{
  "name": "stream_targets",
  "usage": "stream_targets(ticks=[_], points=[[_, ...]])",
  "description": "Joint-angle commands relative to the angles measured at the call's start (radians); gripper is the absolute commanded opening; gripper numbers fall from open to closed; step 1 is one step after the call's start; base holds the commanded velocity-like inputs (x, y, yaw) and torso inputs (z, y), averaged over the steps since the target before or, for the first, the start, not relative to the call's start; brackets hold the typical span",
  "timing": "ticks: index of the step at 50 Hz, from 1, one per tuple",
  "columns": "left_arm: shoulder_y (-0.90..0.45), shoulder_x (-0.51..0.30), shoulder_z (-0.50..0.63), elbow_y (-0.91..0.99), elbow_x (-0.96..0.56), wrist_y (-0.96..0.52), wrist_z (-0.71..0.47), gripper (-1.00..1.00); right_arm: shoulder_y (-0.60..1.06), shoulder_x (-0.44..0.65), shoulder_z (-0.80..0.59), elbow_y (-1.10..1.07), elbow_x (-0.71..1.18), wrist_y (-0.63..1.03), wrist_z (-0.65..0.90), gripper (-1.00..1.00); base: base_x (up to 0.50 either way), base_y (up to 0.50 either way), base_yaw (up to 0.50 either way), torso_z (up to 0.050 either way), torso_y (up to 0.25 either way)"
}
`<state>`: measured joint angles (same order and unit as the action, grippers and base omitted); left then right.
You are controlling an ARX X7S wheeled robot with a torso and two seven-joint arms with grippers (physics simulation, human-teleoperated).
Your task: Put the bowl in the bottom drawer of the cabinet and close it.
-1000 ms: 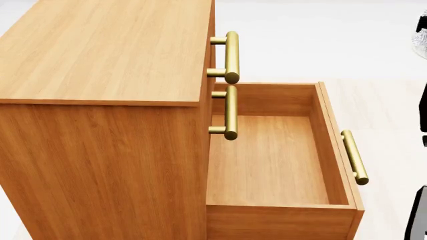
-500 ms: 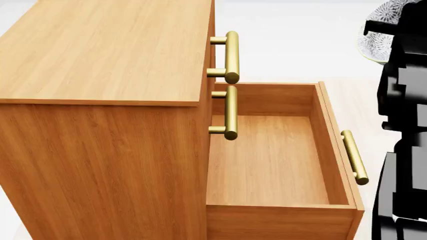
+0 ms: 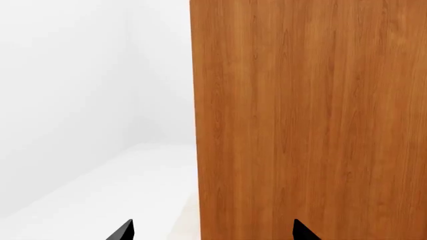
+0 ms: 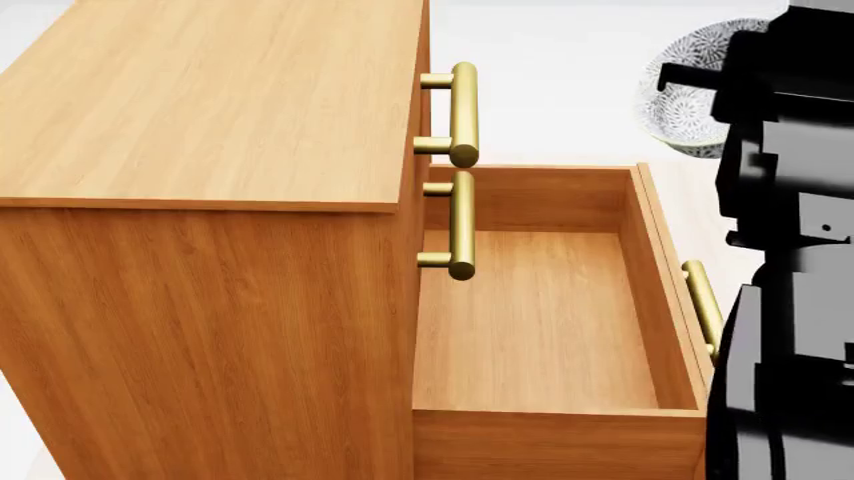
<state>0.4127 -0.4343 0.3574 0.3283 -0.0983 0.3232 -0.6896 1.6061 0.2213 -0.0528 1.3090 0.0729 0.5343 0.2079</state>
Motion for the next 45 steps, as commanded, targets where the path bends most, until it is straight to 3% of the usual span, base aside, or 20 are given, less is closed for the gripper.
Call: stream_targets(ticks=[1, 45], points=[[-0.002, -0.001, 0.002, -0.002, -0.001, 0.0, -0.002, 1.0, 0.004, -0.018, 0.038, -0.001, -0.033, 0.038, -0.061, -1.0, 0.0, 0.0, 0.0, 0.0, 0.0], [-0.003, -0.007, 0.006, -0.004, -0.008, 0.007, -0.011, 1.0, -0.057, -0.075, 0.024, -0.001, -0.076, 0.097, -0.209, -1.0, 0.0, 0.0, 0.0, 0.0, 0.0]])
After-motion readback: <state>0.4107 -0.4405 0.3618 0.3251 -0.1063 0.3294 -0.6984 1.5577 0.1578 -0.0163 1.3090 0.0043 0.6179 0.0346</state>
